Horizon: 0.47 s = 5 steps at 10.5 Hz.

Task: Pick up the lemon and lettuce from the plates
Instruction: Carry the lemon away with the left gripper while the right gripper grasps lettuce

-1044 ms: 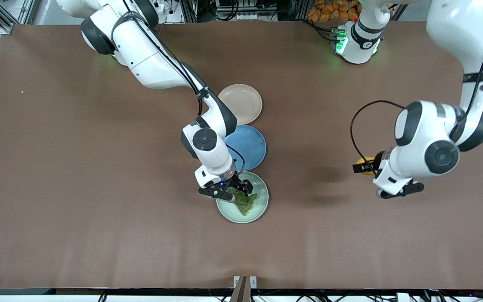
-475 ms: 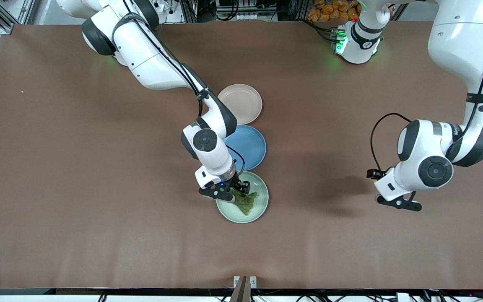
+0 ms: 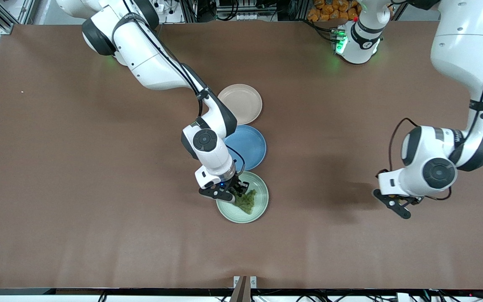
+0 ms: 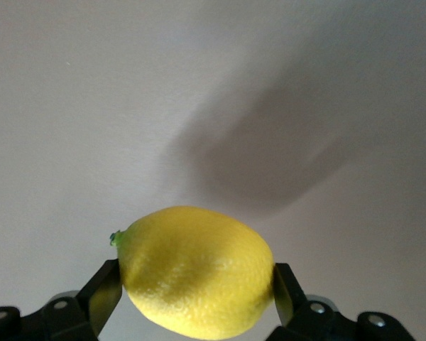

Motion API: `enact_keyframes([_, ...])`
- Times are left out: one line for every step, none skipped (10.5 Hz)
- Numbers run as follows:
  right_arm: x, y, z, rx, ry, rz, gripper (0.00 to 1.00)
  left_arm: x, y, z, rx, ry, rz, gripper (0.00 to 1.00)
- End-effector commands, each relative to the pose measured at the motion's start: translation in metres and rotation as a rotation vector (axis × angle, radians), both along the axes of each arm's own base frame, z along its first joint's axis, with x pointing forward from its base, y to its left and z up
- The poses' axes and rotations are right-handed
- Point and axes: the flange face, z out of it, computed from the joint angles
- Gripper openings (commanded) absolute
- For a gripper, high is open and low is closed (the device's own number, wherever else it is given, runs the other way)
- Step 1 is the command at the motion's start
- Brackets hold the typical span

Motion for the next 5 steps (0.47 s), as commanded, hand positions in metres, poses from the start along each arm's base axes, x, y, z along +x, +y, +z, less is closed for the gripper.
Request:
enact_keyframes([0.002,0.005,0.011,-0.009,0.009,-0.002,0.16,0.009,0.005,-0.005,-0.007,-0.009,-0.179,0.00])
enact_keyframes([-0.001,0.005,0.011,-0.023,0.037,0.001,0.11,0.009,0.003,-0.007,-0.014,-0.007,-0.219,0.00])
enact_keyframes([0.000,0.004,0.016,-0.027,0.047,-0.001,0.05,0.009,-0.002,-0.011,-0.031,-0.006,-0.216,0.00])
enact_keyframes([0.002,-0.002,0.015,-0.027,0.076,-0.015,0.01,0.009,-0.010,-0.012,-0.035,-0.009,-0.231,0.00])
enact_keyframes([0.005,0.000,0.031,0.012,0.118,-0.026,0.00,0.009,-0.013,-0.013,-0.037,-0.013,-0.259,0.00])
